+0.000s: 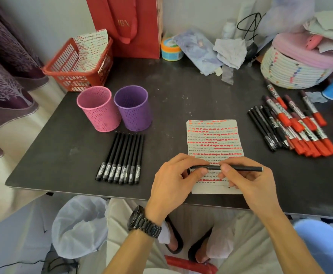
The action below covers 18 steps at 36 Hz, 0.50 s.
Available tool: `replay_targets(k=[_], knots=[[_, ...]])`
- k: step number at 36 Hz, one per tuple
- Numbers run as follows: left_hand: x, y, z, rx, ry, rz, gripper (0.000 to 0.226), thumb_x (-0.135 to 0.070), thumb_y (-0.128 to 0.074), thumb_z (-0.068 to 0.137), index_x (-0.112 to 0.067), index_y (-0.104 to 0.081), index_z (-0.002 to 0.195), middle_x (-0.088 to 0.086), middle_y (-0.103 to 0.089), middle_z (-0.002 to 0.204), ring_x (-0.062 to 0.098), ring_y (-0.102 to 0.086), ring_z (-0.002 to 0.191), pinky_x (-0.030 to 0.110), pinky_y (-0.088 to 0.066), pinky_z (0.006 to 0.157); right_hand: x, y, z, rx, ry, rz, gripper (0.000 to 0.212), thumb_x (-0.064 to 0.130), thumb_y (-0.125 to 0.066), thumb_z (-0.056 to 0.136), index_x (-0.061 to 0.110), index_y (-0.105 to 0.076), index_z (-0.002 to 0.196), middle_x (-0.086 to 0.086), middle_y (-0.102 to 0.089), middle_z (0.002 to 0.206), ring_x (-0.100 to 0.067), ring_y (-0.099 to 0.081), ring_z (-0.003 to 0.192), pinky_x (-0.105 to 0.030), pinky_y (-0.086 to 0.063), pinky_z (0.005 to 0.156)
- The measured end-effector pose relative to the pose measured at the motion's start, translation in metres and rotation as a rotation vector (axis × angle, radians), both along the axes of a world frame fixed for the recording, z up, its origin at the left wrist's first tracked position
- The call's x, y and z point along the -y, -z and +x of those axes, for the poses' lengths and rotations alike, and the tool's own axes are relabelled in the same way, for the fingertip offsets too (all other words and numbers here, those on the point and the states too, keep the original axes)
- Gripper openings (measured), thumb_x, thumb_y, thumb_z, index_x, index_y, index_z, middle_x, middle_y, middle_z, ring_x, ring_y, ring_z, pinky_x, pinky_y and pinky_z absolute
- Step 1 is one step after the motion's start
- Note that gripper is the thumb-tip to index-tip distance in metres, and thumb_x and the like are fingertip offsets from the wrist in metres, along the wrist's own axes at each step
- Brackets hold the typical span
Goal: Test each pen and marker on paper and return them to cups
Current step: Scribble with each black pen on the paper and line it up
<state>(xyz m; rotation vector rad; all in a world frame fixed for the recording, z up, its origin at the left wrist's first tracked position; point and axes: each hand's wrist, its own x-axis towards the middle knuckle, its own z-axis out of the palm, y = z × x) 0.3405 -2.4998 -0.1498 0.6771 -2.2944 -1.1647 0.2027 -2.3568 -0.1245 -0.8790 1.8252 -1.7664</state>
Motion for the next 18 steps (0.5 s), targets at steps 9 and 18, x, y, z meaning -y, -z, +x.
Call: replay_targets(k=[9, 18], knots=[[0.005, -0.03, 0.036, -0.184, -0.236, 0.008, 0.018, -0.038, -0.069, 0.09, -0.039, -0.075, 0.107, -0.017, -0.059, 0.106, 0.011, -0.061, 0.077, 0.012, -0.045, 0.07, -0.003, 0.015, 0.009, -0.394, 0.043, 0.087, 0.017, 0.036, -0.077, 0.08, 0.043, -0.07, 0.095, 0.017, -0.072, 0.088, -0.01, -0.064, 0.074, -0.009, -0.046, 0.063], [0.055, -0.038, 0.128, -0.166, -0.694, -0.065, 0.024, -0.028, -0.072, 0.091, -0.049, -0.07, 0.101, -0.019, -0.066, 0.097, 0.002, -0.065, 0.088, 0.008, -0.046, 0.077, 0.002, 0.021, 0.014, -0.733, 0.163, 0.264, 0.039, 0.053, -0.054, 0.084, 0.025, -0.071, 0.106, 0.011, -0.067, 0.103, -0.003, -0.047, 0.106, -0.008, -0.029, 0.093]])
